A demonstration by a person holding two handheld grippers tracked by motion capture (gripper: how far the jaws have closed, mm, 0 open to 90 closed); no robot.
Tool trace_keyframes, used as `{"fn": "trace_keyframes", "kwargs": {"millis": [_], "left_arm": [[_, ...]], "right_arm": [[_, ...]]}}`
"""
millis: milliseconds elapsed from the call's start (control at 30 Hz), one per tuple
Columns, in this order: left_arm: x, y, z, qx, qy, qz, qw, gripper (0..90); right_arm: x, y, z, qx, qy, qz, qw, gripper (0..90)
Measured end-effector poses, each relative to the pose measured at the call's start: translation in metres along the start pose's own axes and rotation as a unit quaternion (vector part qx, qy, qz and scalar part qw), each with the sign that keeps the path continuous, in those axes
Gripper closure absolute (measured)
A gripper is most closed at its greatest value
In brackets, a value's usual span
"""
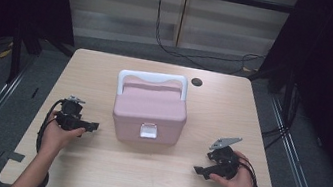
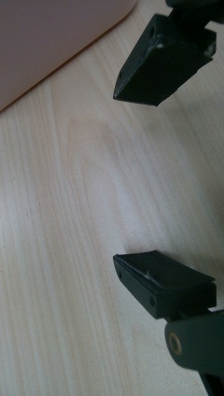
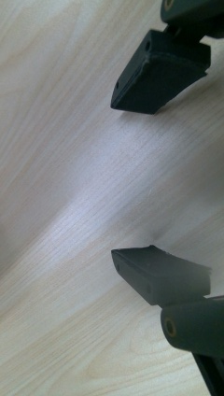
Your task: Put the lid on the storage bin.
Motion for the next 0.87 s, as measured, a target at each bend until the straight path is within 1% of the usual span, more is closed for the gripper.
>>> {"fn": "trace_keyframes", "kwargs": {"millis": [33,100,133,200,233,267,300,333,367,433,467,633,867], "left_arm": [[0.001,-0.001,0.001,0.009,-0.004,-0.003,0.9999,15.4],[0.001,-0.002,0.005,0.026,-0.021,-0.010,0.9994,15.0],[0.002,-0.003,0.006,0.033,-0.030,-0.017,0.9989,14.9],[0.003,-0.004,0.009,0.041,-0.046,-0.019,0.9979,13.9],[0.003,-0.004,0.010,0.044,-0.047,-0.022,0.9977,13.4],[0.004,-0.004,0.011,0.049,-0.053,-0.024,0.9971,12.8],[0.004,-0.005,0.012,0.054,-0.053,-0.025,0.9969,12.3],[0.004,-0.005,0.013,0.059,-0.059,-0.026,0.9962,12.3],[0.004,-0.006,0.015,0.066,-0.056,-0.025,0.9959,11.5],[0.004,-0.006,0.016,0.075,-0.057,-0.023,0.9953,9.9],[0.004,-0.006,0.017,0.076,-0.060,-0.023,0.9950,9.2],[0.005,-0.006,0.018,0.077,-0.058,-0.023,0.9951,8.9],[0.005,-0.006,0.018,0.077,-0.058,-0.023,0.9951,8.8]], "right_arm": [[-0.001,0.000,0.002,0.007,0.001,0.002,1.0000,21.4],[-0.001,-0.002,0.006,0.031,0.015,0.008,0.9994,20.9],[-0.002,-0.003,0.008,0.037,0.018,0.012,0.9991,20.8],[-0.002,-0.003,0.012,0.050,0.029,0.018,0.9982,20.8],[-0.003,-0.003,0.014,0.057,0.032,0.020,0.9977,20.8],[-0.003,-0.004,0.015,0.062,0.035,0.021,0.9972,20.8],[-0.004,-0.003,0.016,0.065,0.034,0.024,0.9970,20.7],[-0.003,-0.004,0.017,0.069,0.038,0.024,0.9966,20.8],[-0.004,-0.004,0.018,0.075,0.035,0.024,0.9963,20.8],[-0.004,-0.004,0.019,0.079,0.036,0.026,0.9959,20.6],[-0.004,-0.004,0.019,0.082,0.037,0.026,0.9956,20.5],[-0.002,-0.006,0.023,0.104,0.042,0.022,0.9934,20.2],[-0.002,-0.006,0.023,0.104,0.041,0.023,0.9934,19.9]]}}
Point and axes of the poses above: each handheld gripper's, and its own axes: y roughly backward along the jaws, z roughly out of its underside, x roughly to its right, the point moved 2 cm from there along -y, roughly forward along the jaws, and after that the axes turned 7 degrees about -z, right-handed, at the moved point
